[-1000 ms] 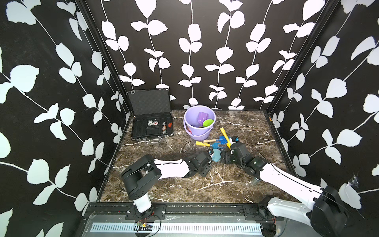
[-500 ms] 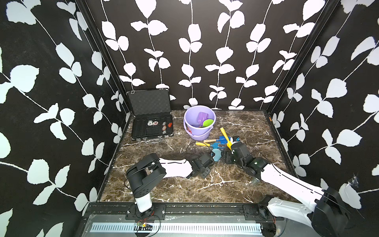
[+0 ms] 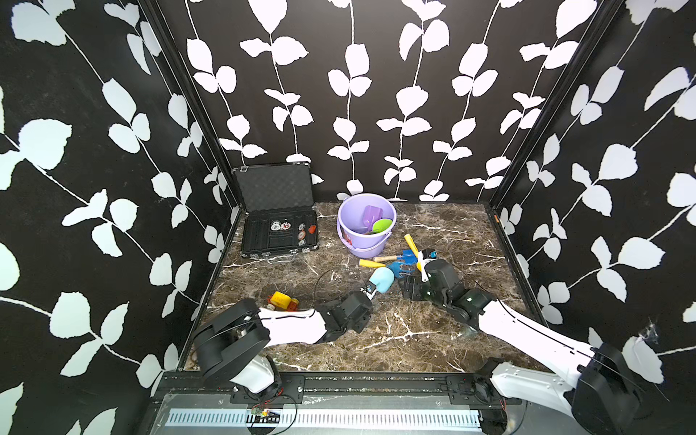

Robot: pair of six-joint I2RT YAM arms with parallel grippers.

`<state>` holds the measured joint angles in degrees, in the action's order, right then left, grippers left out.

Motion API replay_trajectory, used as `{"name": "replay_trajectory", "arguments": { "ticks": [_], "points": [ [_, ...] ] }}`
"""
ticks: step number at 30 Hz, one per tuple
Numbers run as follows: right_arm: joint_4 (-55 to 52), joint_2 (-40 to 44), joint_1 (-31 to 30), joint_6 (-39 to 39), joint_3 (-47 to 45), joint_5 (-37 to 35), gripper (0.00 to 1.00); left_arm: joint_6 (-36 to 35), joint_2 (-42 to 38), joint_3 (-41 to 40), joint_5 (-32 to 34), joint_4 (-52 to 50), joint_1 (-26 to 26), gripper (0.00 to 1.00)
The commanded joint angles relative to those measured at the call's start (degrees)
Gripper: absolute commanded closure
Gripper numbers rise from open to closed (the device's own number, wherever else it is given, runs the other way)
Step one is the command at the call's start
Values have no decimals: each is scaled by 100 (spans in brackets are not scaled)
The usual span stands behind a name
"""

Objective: Organize the gardening tools
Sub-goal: Pick up the gardening tool from the center of the board.

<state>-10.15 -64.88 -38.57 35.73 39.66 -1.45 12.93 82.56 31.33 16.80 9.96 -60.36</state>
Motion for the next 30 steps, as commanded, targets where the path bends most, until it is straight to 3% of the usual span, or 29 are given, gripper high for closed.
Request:
{"name": "replay_trajectory", "arguments": {
  "ticks": [1, 10, 21, 30],
  "points": [
    [479, -115, 29, 72, 194, 528, 23, 0, -458, -415, 162, 1087, -32, 100],
    [1081, -637, 35, 206, 380, 1356, 32, -356, -636, -1144, -257, 2552, -30, 100],
    [1036, -954, 31, 132, 557, 1350, 39, -678, -134, -1503, -628, 3865, -29, 100],
    [901, -924, 34, 57, 591, 1345, 61, -904, 30, -1674, -796, 4361, -36, 100]
  ]
}}
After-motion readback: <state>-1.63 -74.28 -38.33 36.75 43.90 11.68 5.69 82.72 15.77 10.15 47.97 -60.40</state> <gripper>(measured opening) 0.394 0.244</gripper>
